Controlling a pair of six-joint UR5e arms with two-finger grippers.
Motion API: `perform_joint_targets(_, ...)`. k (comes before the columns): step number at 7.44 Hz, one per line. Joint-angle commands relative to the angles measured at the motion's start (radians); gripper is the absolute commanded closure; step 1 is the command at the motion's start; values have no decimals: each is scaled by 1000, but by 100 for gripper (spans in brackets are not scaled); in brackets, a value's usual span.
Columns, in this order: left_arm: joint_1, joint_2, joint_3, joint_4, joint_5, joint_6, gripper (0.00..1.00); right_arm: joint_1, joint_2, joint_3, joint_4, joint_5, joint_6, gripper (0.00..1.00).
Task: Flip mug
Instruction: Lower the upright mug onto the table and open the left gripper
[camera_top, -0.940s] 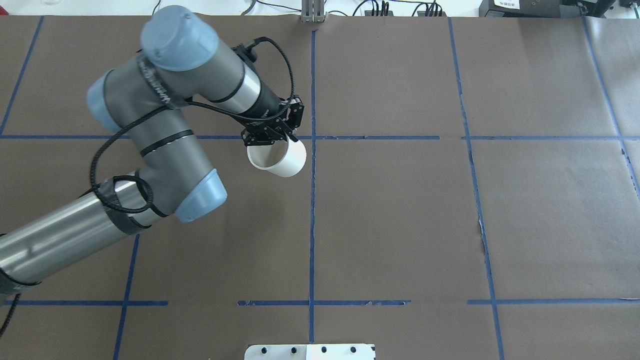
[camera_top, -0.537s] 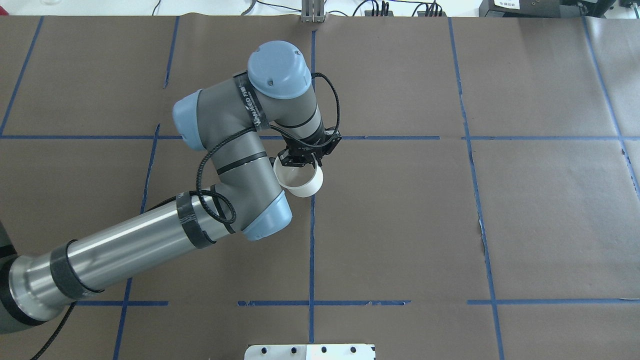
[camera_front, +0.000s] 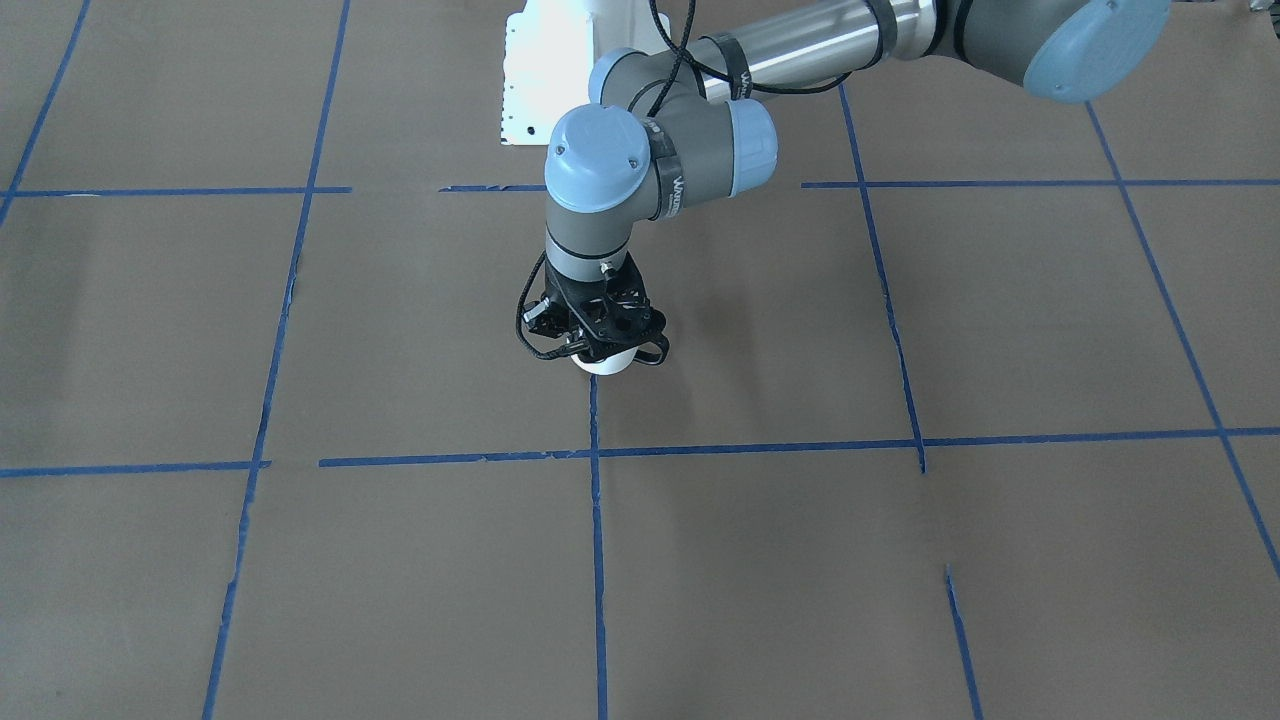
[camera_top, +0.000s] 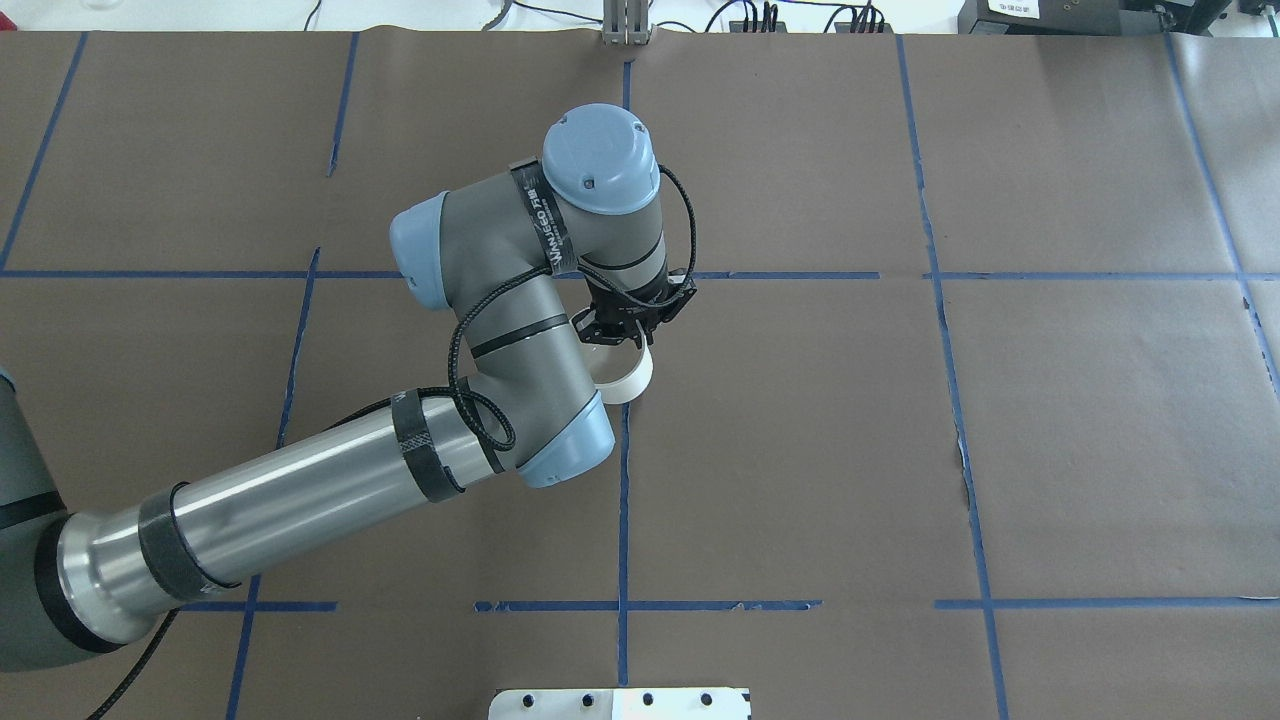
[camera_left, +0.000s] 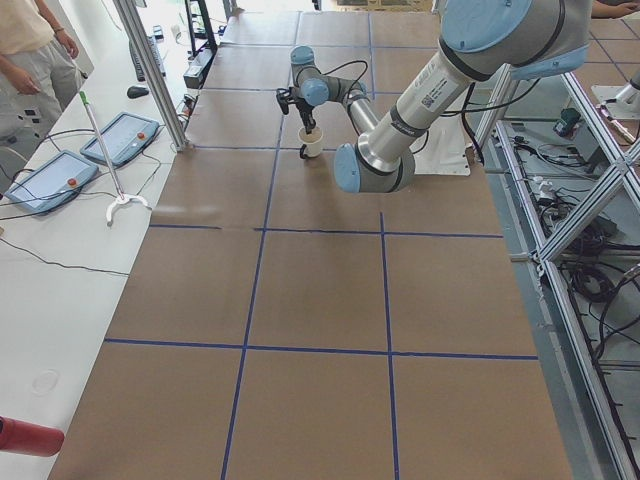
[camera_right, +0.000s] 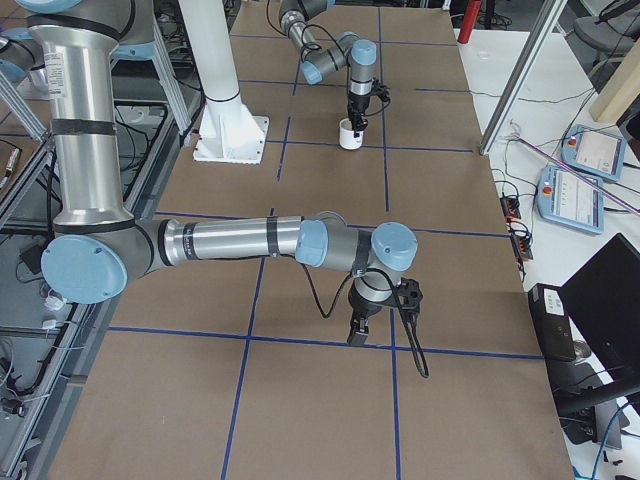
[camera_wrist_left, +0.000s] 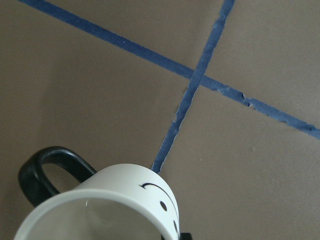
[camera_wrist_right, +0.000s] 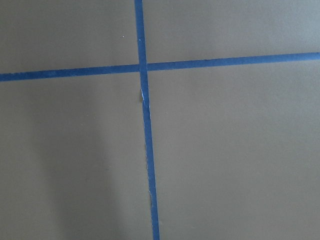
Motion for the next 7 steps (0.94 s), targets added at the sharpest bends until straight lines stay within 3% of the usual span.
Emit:
perform_joint_targets(1,0,19,-69,2,13,5,0,0,0,0,0,0,0,0)
perform_joint_targets(3,-64,135,-297,37,5,119,0,0,0,0,0,0,0,0)
perform_joint_targets(5,-241,322,-546,178,-85,415,0,0,0,0,0,0,0,0)
perform_joint_targets(7,-451,514,-582,186,-122,859,0,0,0,0,0,0,0,0)
